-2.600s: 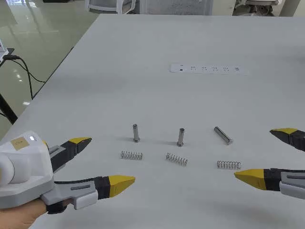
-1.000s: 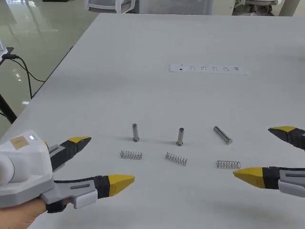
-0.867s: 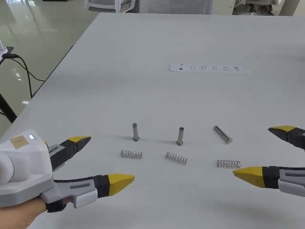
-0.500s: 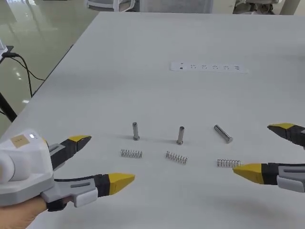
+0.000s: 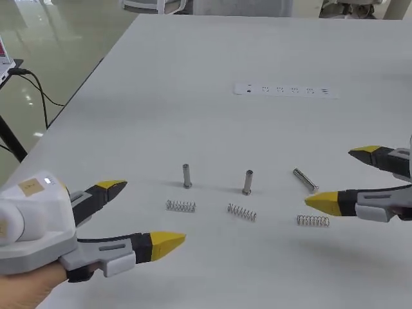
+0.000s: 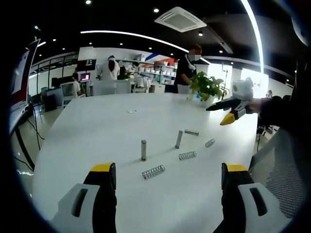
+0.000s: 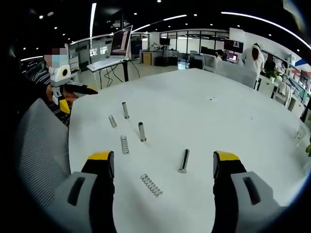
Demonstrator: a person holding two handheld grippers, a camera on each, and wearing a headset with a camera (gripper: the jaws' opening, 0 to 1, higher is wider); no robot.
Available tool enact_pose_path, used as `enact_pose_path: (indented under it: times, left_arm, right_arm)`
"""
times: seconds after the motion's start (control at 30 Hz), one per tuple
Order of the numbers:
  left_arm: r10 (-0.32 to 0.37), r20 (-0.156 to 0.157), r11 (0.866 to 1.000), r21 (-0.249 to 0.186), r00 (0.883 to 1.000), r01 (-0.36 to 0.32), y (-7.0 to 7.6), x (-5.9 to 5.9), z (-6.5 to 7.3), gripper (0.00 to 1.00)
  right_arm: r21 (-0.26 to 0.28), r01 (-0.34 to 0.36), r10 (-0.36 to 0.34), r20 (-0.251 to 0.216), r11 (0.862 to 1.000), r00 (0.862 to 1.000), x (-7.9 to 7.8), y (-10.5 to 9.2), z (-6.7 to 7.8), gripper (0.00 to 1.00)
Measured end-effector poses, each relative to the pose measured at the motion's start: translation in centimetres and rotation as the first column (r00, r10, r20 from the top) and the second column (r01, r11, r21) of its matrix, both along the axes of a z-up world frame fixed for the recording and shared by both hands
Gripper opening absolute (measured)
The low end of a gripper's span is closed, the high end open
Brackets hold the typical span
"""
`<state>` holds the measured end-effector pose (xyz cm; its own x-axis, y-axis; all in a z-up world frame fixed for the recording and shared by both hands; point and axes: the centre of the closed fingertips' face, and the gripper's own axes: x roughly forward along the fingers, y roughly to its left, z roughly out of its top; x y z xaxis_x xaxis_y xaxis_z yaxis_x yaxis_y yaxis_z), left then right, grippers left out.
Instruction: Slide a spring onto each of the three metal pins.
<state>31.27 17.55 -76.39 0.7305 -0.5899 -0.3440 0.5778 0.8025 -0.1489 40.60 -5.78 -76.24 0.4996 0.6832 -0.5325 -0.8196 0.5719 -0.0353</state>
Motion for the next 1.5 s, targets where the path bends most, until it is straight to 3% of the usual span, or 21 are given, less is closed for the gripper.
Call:
enact_pose_path:
  times: [0.67, 1.03, 1.5]
  left_arm:
    - [-0.002, -0.004, 1.0, 0.004, 1.0, 0.002, 0.0, -0.1, -0.1, 0.89]
    - [0.001, -0.01, 1.0, 0.003, 1.0, -0.001, 0.1, -0.1, -0.2, 0.89]
    - [0.003, -0.019, 1.0, 0.001, 1.0, -0.003, 0.1, 0.0, -0.4, 0.88]
  right_arm:
    - [-0.088, 0.046, -0.053, -0.077, 0.995, 0.996, 4.3, 1.1, -3.4, 0.67]
    - [-0.168, 0.082, -0.1, -0.101, 0.982, 0.99, 5.6, 1.0, -5.2, 0.51]
    - [-0.233, 0.113, -0.147, -0.133, 0.966, 0.98, 6.6, 1.1, -6.9, 0.32]
